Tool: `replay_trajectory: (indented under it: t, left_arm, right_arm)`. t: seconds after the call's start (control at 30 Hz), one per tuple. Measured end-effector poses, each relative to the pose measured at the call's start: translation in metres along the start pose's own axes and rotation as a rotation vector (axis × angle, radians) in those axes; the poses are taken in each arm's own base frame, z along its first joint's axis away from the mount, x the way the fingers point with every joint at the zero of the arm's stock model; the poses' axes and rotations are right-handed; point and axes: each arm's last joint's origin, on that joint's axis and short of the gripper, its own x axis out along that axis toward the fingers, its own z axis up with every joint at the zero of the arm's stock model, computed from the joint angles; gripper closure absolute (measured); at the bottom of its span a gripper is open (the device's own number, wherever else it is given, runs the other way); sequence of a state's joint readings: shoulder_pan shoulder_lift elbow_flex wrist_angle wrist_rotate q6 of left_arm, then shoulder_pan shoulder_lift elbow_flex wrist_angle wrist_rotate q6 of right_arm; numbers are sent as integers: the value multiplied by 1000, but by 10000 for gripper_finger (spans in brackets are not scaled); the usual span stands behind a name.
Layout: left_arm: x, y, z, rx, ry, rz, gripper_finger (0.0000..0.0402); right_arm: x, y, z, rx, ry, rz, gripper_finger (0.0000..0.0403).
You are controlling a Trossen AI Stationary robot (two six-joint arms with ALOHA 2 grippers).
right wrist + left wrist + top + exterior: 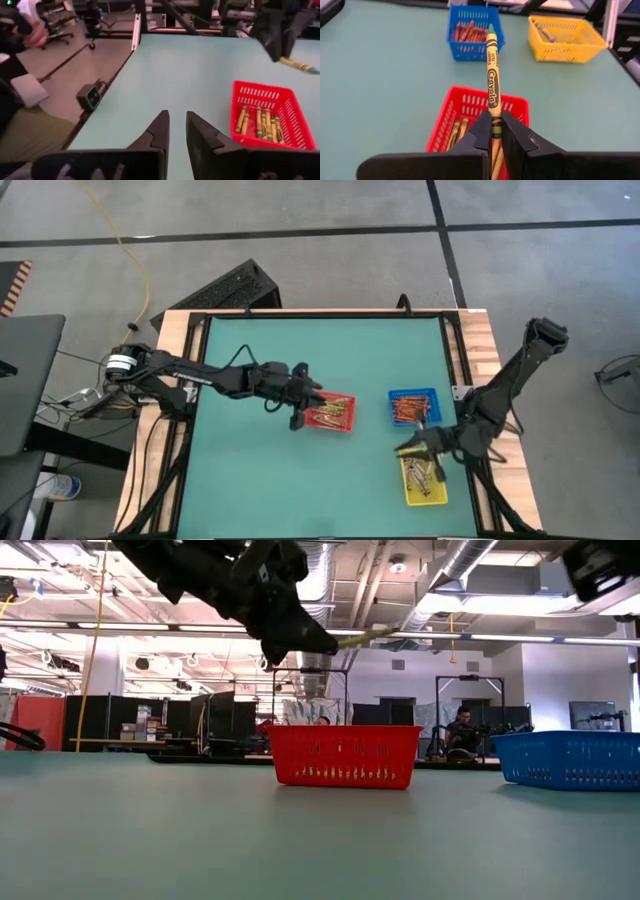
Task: Sort crayons
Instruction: Put the green crayon into the red basket, then return to Home Position
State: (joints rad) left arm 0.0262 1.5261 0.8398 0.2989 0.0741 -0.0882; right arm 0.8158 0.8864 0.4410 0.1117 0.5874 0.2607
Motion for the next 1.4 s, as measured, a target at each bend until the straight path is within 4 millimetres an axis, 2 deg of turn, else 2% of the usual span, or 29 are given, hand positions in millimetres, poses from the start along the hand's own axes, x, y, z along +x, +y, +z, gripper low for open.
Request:
replay_trajectory:
  t: [0.3,0.67,0.87,1.0,1.07,1.27,1.4]
  left_arm:
    - [0,2,-5,-6,56,9,394]
    - [-1,2,-13,15,133,17,394]
    - [14,5,-29,64,195,2,390]
    - [29,8,-48,100,261,-1,362]
    - [31,9,-50,114,270,14,339]
    - [30,14,-34,175,232,36,273]
    - [19,19,-16,196,275,48,249]
  right_arm:
    - [11,-23,3,40,28,15,340]
    - [15,-31,4,54,27,-14,340]
    - [20,-47,8,38,9,-103,340]
    - [24,-64,12,64,-7,-150,340]
    - [25,-72,12,62,0,-146,340]
    - [27,-94,15,97,-6,-222,340]
    - [27,-100,15,119,-4,-230,340]
